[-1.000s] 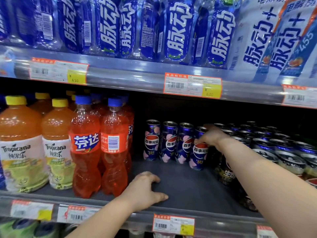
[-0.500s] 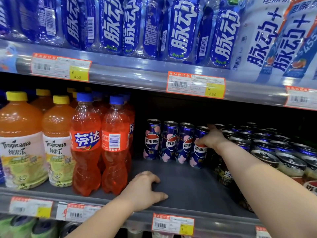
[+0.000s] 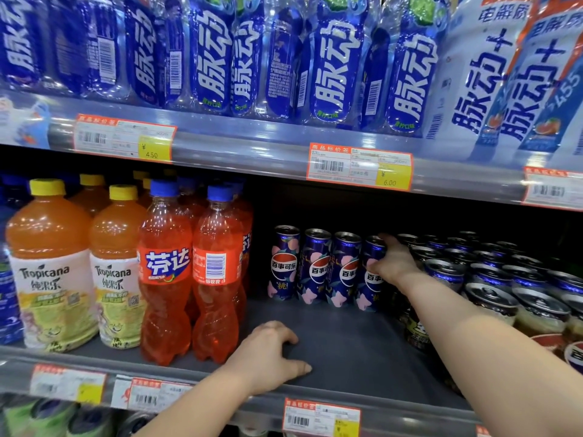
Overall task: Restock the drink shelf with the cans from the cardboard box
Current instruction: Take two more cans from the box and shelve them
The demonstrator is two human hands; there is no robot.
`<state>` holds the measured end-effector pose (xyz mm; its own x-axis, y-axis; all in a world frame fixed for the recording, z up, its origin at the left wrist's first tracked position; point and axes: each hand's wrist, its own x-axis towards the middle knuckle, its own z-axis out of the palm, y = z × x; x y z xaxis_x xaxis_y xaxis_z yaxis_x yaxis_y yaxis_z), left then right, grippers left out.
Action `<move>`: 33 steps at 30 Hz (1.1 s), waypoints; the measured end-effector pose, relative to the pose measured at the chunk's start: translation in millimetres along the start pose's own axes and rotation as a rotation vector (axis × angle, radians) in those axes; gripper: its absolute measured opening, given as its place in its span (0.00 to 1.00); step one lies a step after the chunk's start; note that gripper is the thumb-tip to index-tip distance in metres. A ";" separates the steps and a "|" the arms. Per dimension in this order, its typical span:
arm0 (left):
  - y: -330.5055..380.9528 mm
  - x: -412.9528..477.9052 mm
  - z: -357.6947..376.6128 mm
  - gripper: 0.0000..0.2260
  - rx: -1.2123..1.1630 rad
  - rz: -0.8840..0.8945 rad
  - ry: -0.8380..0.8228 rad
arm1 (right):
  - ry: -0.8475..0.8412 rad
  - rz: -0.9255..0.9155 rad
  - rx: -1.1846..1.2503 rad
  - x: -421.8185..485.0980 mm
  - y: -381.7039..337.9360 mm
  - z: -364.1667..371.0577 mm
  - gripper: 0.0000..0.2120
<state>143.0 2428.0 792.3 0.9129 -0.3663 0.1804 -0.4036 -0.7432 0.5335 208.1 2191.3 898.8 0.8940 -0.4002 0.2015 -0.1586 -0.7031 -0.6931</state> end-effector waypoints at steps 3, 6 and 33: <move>-0.5 -0.1 0.4 0.26 0.004 -0.002 -0.002 | 0.018 -0.005 -0.027 -3.6 -0.5 3.4 0.35; -0.2 -0.3 -0.6 0.25 0.013 0.002 -0.006 | 0.038 0.009 -0.030 -3.1 -0.2 7.2 0.36; 99.1 -91.3 60.1 0.20 -0.286 0.167 0.086 | -0.034 -0.078 -0.110 -254.7 81.2 -81.3 0.24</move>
<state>16.0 2354.1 779.1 0.8425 -0.4118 0.3474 -0.5254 -0.4851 0.6990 -66.6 2188.4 847.5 0.9190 -0.3227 0.2266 -0.1313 -0.7923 -0.5958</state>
